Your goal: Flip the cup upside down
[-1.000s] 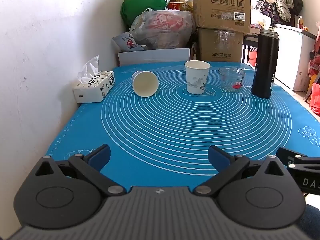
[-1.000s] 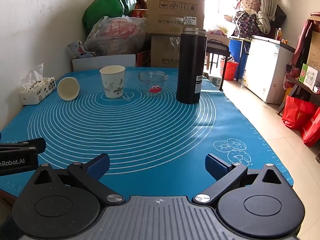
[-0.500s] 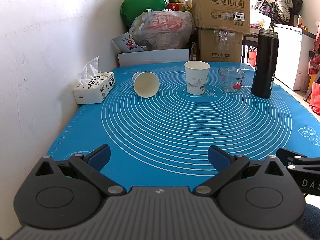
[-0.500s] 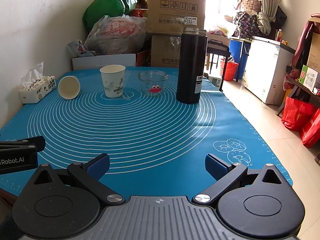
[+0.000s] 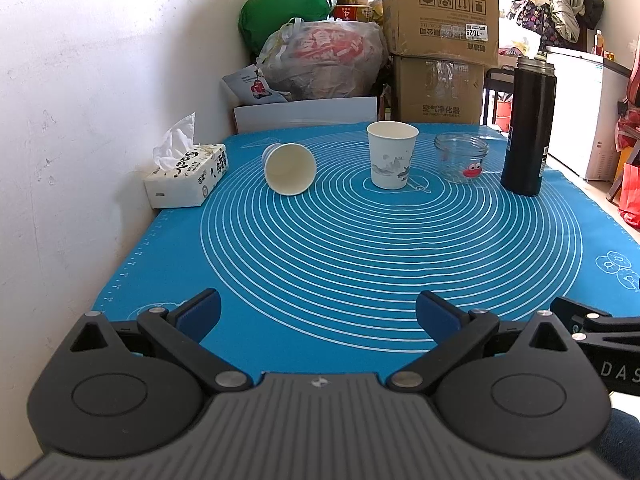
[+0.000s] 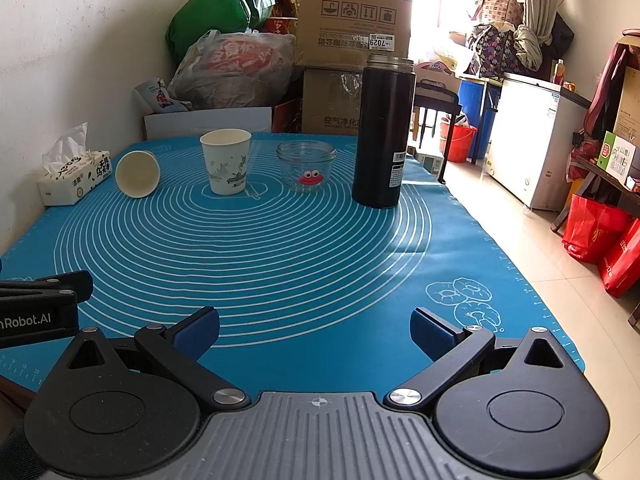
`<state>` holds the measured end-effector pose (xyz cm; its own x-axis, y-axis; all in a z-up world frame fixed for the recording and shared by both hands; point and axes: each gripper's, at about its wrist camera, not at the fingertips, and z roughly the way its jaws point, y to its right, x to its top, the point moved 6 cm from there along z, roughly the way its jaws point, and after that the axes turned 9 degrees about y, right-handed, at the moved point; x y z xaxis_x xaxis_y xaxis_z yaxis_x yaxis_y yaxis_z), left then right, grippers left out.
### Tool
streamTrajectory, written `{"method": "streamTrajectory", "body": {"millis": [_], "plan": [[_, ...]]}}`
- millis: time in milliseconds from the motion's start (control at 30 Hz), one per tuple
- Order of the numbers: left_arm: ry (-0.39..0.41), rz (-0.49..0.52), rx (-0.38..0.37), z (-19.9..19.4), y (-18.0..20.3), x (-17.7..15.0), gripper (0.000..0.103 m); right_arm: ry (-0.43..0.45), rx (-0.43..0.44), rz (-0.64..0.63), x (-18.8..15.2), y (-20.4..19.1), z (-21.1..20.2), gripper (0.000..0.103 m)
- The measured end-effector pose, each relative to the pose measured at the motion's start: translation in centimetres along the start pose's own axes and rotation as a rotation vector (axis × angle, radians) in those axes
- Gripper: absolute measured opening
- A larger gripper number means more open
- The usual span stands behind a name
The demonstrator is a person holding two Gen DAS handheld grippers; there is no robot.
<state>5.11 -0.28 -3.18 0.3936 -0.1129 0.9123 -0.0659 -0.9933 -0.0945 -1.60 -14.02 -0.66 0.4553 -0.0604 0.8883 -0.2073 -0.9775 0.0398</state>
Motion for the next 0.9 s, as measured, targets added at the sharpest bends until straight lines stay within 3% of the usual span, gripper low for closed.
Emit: {"method": "streamTrajectory", "body": {"millis": [900], "plan": [[-0.002, -0.004, -0.001, 0.04, 0.07, 0.20, 0.102, -0.003, 0.000, -0.005, 0.14, -0.17, 0.07, 0.103]]}}
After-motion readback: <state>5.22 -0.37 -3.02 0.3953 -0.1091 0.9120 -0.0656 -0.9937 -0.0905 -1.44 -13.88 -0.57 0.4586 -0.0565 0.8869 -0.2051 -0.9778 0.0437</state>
